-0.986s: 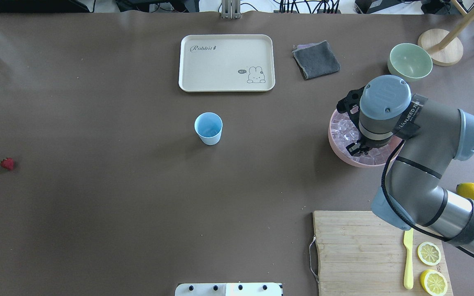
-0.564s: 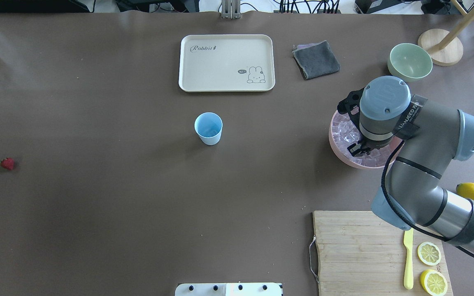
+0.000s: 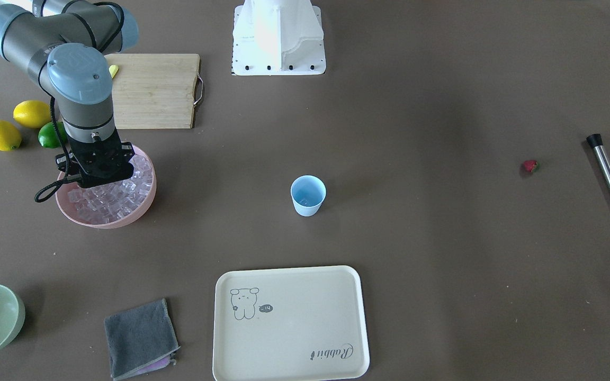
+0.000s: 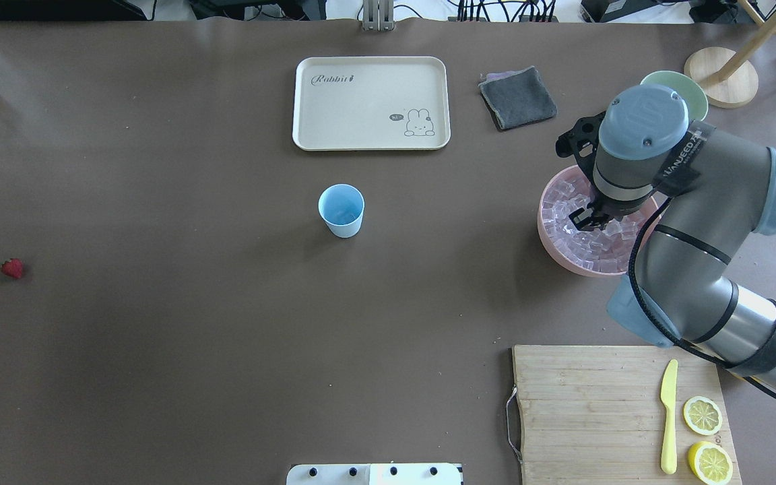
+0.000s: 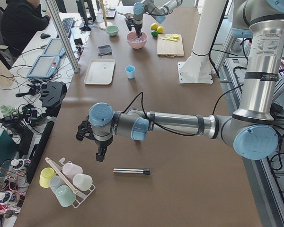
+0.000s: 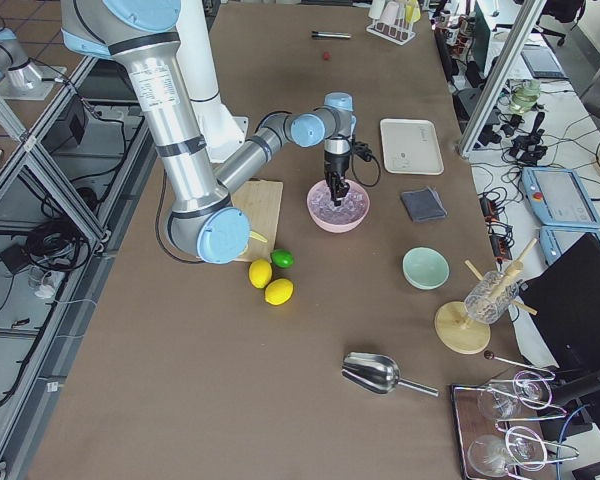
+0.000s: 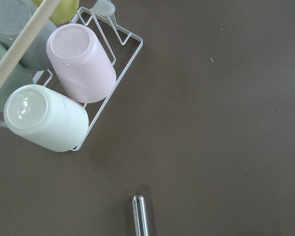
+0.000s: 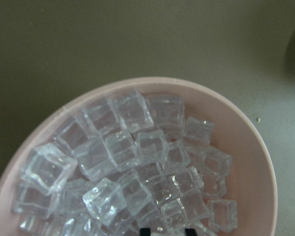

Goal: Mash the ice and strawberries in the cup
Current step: 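Lift the ice cube and carry it over the light-blue cup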

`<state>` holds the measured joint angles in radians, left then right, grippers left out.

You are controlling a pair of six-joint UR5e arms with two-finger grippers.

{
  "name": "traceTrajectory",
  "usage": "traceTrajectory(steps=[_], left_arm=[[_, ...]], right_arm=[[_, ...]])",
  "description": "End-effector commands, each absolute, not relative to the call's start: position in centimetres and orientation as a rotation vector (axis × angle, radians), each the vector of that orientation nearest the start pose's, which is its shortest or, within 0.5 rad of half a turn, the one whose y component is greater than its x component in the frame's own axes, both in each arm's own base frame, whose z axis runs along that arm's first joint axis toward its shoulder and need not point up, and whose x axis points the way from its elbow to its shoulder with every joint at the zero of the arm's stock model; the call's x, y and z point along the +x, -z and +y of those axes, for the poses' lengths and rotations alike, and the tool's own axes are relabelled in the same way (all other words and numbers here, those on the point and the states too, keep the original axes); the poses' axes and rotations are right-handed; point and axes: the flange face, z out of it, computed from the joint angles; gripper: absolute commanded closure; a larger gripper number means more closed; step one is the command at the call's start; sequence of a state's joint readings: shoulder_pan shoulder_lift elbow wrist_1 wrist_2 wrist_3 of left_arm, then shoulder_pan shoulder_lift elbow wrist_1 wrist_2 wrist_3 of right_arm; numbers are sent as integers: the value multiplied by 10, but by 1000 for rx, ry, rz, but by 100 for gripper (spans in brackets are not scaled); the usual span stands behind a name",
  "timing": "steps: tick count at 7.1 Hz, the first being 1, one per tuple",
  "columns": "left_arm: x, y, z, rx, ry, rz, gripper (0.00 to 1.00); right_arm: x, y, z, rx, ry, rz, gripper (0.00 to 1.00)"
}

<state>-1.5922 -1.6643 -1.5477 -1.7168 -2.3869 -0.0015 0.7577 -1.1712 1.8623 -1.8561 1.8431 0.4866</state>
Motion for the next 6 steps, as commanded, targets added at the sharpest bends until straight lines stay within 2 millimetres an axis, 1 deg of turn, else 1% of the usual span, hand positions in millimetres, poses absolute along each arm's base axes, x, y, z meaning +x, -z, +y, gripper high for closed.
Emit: traceTrajectory(steps=[1,2,3,4,5,6], left_arm=[[-72,-602,-542,215,-68,812,1],[-71,-602,-542,213,-69,812,1],[-72,-603,-542,213,-69,811,1],[-72,-602,-542,215,-68,812,1],[-72,-603,-542,214,-67,811,1],[-72,-603,-542,213,-69,811,1]], right_arm=[[-364,-265,-522,225,305,-579,85],[-375,-230,-528,228,249,-633,87],[-393,-193,-529,223,176,-675,88],[-437,-168,-530,218,112,-732,88],[-471,-152,-523,223,42,-802,88],[-505,-128,-512,266,-11,-836,88]])
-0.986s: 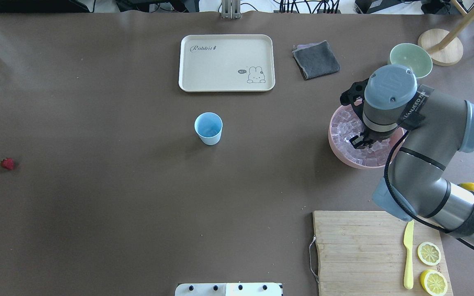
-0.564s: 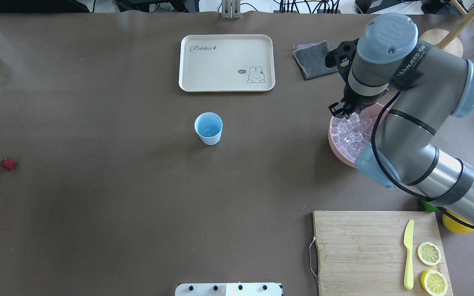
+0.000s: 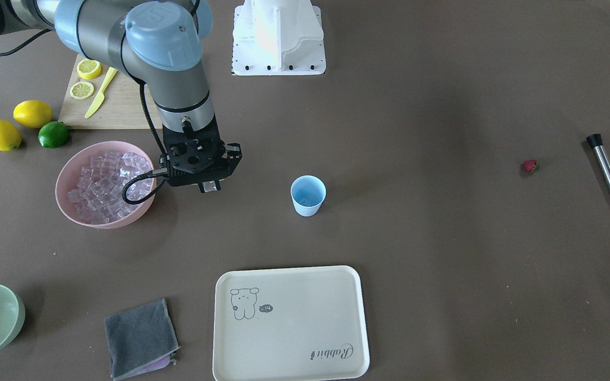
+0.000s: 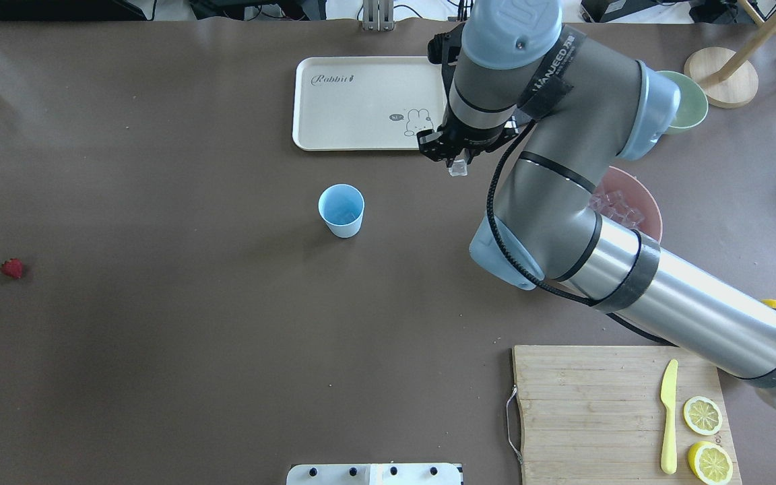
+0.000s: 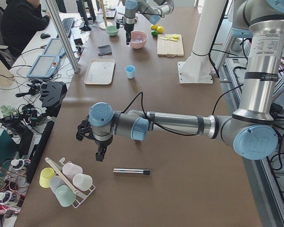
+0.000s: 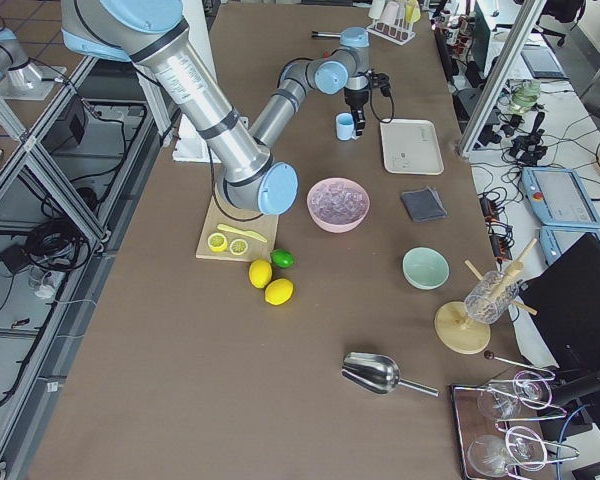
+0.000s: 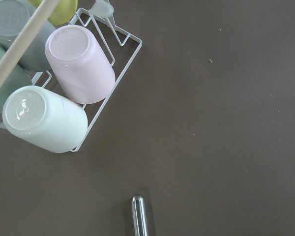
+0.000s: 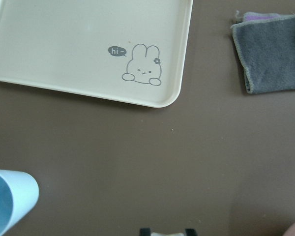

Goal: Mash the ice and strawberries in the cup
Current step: 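Lift the ice cube and carry it over the light-blue cup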

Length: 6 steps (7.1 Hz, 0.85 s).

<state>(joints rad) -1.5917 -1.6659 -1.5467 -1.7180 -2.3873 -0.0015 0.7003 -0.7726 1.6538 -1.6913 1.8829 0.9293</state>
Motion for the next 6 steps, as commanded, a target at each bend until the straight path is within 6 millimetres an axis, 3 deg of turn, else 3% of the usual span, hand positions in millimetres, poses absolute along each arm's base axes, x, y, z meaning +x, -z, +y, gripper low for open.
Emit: traceTrajectory(steps=[1,2,4,6], left_arm=[[-72,-603,-542,215,-68,812,1],[-72,-604,-541,214,-67,812,1],[-72,-604,-540,215,-70,812,1],[-72,-605,-540,213,-70,813,1]], right_arm=[[-532,-107,-498,269,-24,-891,88],[-547,-104,-487,295,-39,-912,87],[-584,-121,-482,337,-78,-976,87],[-590,-120,-482,358,-107,-975,87]])
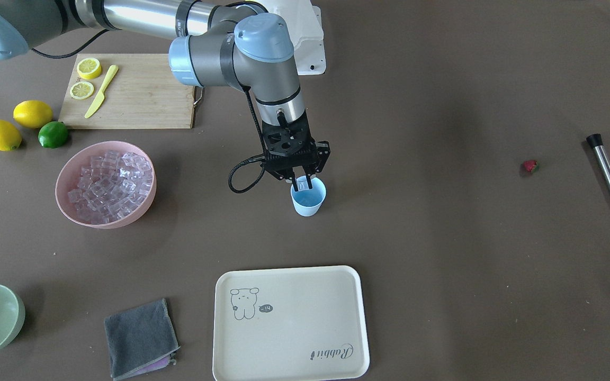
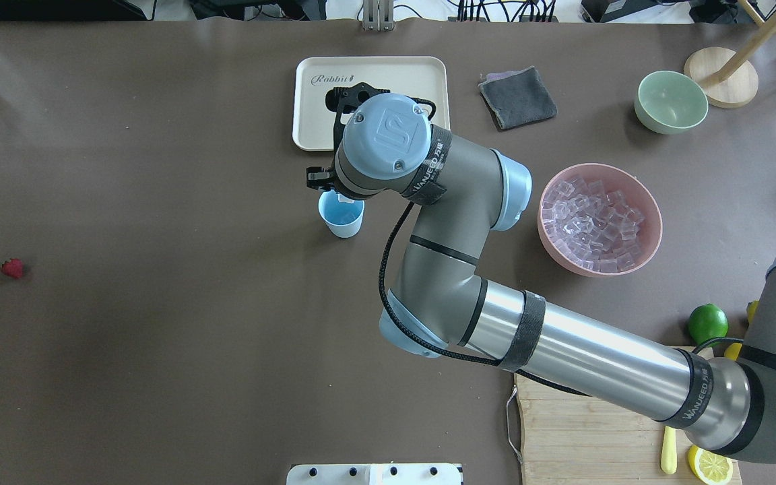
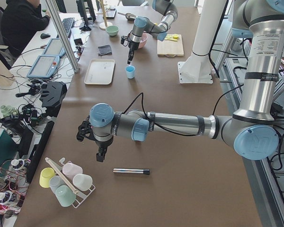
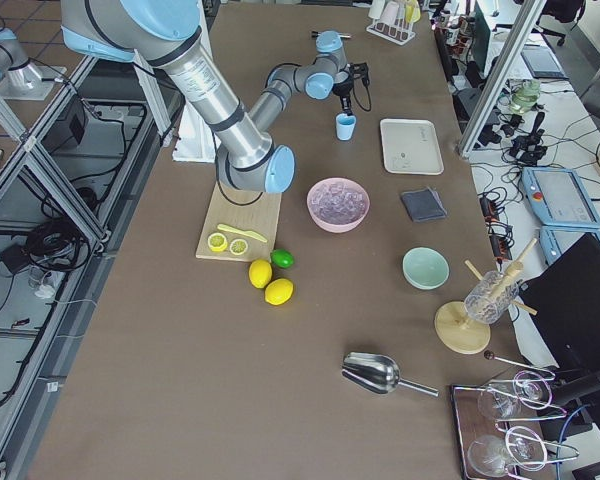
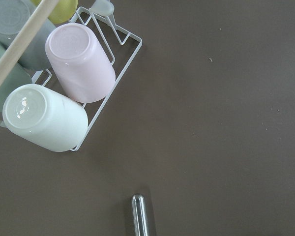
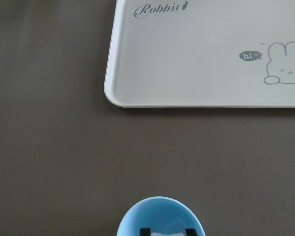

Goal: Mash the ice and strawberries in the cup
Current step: 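Lift the ice cube and carry it over the light-blue cup, then open the right gripper to drop the ice cube into the cup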

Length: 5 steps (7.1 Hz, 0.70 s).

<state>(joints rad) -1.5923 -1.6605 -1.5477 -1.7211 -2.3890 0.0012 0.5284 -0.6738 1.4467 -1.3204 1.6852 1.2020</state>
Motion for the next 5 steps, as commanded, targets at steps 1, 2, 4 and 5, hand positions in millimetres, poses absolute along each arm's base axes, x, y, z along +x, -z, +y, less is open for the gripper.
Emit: traceTrajectory(steps=[1,2,4,5], left_arm=[[-72,-607,-540,210,-69,812,1],[-72,-606,-540,212,-69,812,1],[-72,-606,-540,212,-69,813,1],[-72,-607,-541,211,-68,812,1]], right_arm=[[-592,-127,-480,354,-103,-967,79],[-593,-123,-478,352,-107,-976,42],[-589,-115,-475,349,-116,-996,1],[-584,-118,-475,350,-107,-996,0]])
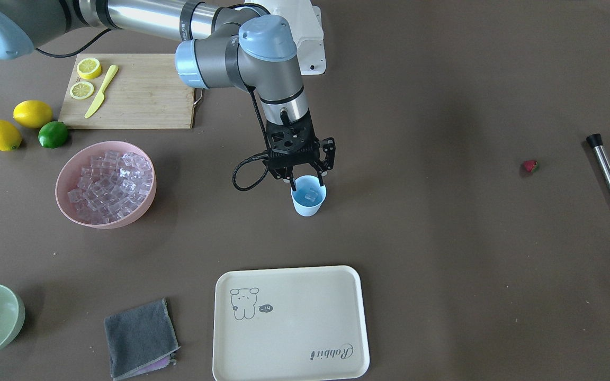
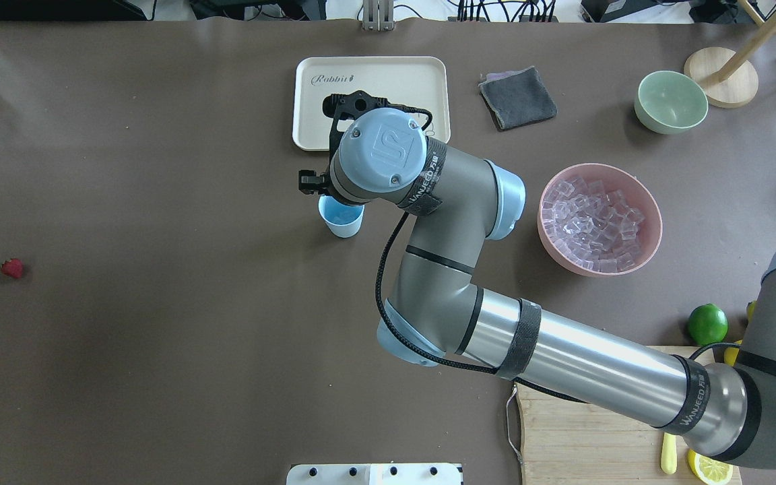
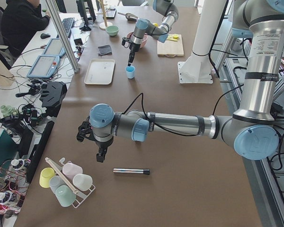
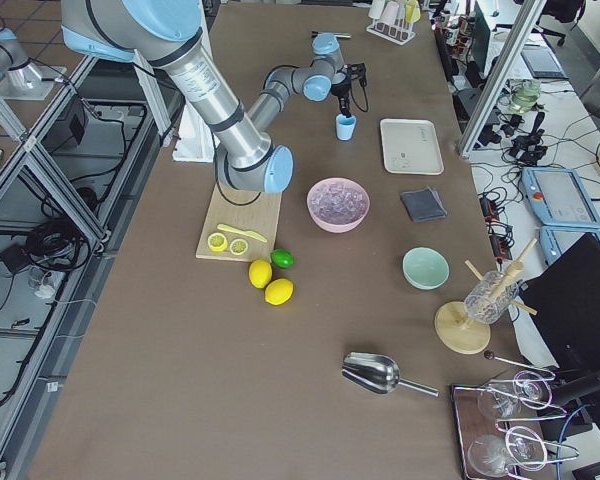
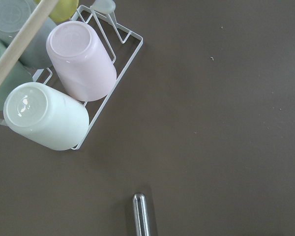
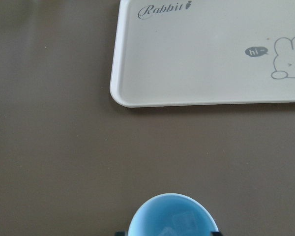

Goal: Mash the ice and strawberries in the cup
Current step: 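Open the right gripper to drop the ice cube into the cup, then move the right gripper back over the pink bowl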

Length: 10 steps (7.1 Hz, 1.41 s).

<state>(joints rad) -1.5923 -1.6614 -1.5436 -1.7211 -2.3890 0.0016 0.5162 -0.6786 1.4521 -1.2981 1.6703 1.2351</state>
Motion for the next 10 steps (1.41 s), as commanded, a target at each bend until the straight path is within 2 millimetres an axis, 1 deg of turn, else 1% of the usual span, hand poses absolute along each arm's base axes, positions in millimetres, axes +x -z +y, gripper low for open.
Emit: traceTrajectory(steps=[1,2,3,4,5,6,7,8,9,10], left_arm=[[-72,-605,-542,212,-67,812,1],[-72,-604,-541,214,-68,814,1],[-72,-603,-542,216,-69,812,1],[-72,-602,-542,218,-69,813,1],[-72,-602,-542,218,-69,812,1],[-72,-602,-542,219,-70,812,1],[-72,-602,-542,219,-70,812,1],[-72,-602,-541,218,-69,812,1],[-72,-603,-541,217,-69,812,1],[-71,-604,-541,214,-69,812,1]], right_arm=[[-561,-137,-480,306,-85,-996,0],[-518,-171,-487,283,-21,-965,0],[-471,-197,-473,302,41,-933,1],[-428,-228,-471,277,70,-895,1],[-390,-253,-483,253,49,-854,1],[-367,-287,-473,246,73,-800,2],[-350,-324,-470,248,92,-736,2],[-343,-358,-467,264,87,-650,4],[-341,-374,-465,286,118,-565,4],[-347,-379,-461,270,135,-506,5]])
